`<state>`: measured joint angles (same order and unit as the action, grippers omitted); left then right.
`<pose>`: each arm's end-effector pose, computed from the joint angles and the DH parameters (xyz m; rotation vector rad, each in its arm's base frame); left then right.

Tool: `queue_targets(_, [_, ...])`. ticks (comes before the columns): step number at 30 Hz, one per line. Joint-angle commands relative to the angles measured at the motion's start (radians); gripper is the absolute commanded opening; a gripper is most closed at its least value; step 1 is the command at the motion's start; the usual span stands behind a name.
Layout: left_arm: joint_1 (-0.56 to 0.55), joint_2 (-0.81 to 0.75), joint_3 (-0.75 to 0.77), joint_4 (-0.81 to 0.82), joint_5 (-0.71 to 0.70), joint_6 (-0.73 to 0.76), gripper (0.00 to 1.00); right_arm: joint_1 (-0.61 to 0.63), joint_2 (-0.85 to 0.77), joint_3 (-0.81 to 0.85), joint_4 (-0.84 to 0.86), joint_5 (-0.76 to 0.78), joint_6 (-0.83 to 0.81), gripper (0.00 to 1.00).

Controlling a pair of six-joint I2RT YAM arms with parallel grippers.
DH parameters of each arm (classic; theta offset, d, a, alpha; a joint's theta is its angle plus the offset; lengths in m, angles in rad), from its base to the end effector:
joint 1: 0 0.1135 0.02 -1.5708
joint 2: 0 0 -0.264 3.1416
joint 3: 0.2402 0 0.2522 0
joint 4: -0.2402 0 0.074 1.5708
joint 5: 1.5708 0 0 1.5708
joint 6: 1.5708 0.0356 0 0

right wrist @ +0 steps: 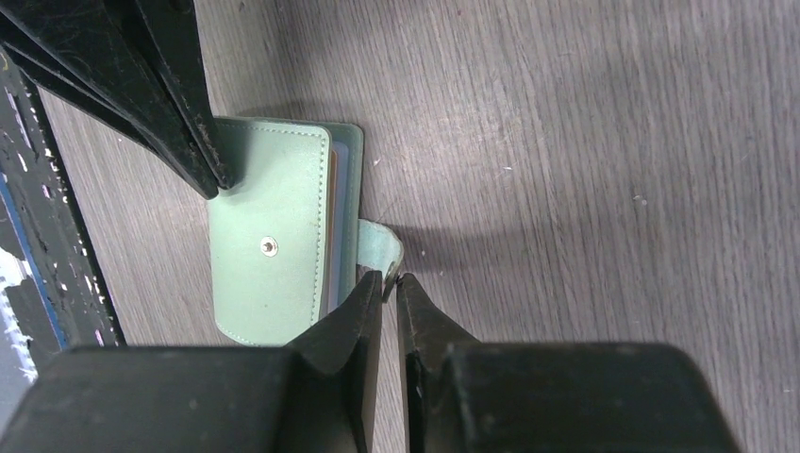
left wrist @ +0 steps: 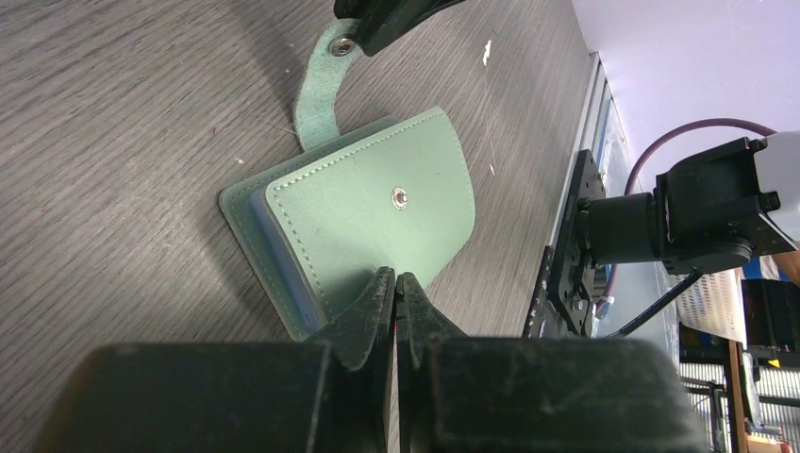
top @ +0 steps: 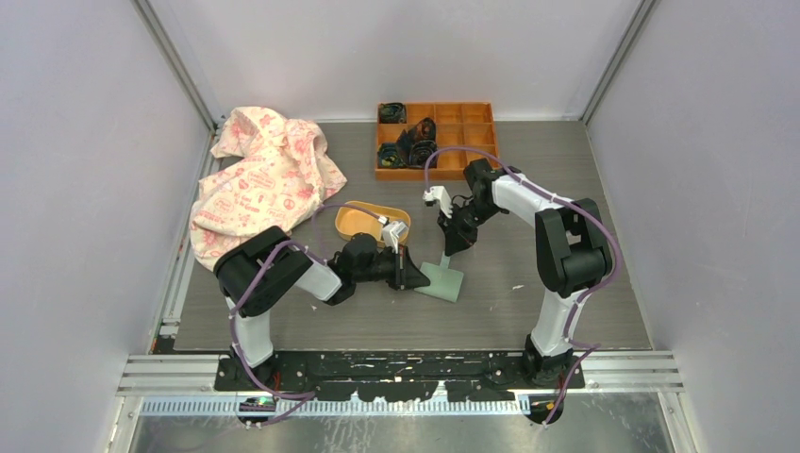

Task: Put the credit cards into the card holder
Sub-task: Close the card holder at the center of the board.

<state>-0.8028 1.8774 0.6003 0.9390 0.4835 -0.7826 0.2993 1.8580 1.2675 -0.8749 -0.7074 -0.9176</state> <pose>0.2157 -0.2471 0.1131 0.3976 2.1478 -1.4581 0.3203 0.1230 0.1796 -1.5793 2.1756 0.9022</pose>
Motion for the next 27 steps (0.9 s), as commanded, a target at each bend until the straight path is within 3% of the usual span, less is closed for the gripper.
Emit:
queue_targets(1, [0.008,0.017,-0.004,0.017,-0.004,0.009,0.03,0.009,-0.006,0.036,-0.015,-0.006,-0.005,0.17])
queue_targets(7, [0.01,0.017,-0.006,0.017,-0.003,0.006,0.03,0.012,-0.002,0.042,-0.029,-0.006,-0.014,0.1])
queue_targets(10, [0.01,0.015,-0.007,0.015,-0.006,0.004,0.03,0.012,0.0,0.045,-0.039,-0.009,-0.022,0.02])
queue_targets(27, [0.01,0.008,-0.017,-0.012,-0.028,-0.046,0.0,0.034,-0.12,-0.033,-0.05,-0.055,-0.086,0.01])
